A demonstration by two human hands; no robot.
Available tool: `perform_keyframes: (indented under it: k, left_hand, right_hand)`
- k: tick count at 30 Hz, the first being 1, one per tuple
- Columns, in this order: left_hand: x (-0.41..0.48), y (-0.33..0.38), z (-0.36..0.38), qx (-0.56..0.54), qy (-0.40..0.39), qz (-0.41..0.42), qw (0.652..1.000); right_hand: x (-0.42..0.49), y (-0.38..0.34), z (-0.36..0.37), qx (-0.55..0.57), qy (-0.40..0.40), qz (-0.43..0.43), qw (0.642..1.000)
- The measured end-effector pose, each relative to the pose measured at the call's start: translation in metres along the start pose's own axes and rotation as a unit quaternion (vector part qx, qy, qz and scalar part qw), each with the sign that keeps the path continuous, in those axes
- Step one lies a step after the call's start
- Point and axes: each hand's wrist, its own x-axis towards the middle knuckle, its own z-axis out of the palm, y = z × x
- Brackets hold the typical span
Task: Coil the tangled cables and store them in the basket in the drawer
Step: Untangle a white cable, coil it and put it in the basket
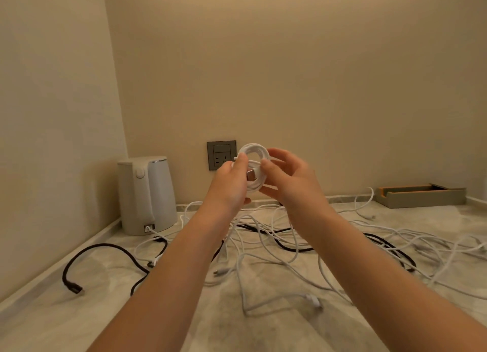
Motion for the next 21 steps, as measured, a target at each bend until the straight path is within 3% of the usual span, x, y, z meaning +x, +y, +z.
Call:
perform_keyframes:
  k: [3, 9, 21]
  left_hand:
    - [-0.022, 0.012, 0.002, 0.078, -0.011, -0.008, 0.997]
    - [-0.090, 0.023, 0.011, 0.097, -0.062, 0.057, 0.992]
    - [-0.200, 0.016, 0.063, 0.038, -0.280, -0.084, 0.955]
  right_hand:
    - [-0.017, -0.013, -0.011, 0.043, 0.018, 0.026, 0.999]
    - [-0.072, -0.035, -0.047, 0.003, 0.006, 0.045, 0.999]
    - [-0.204, -0.056, -0.153, -0.106, -0.017, 0.095, 0.990]
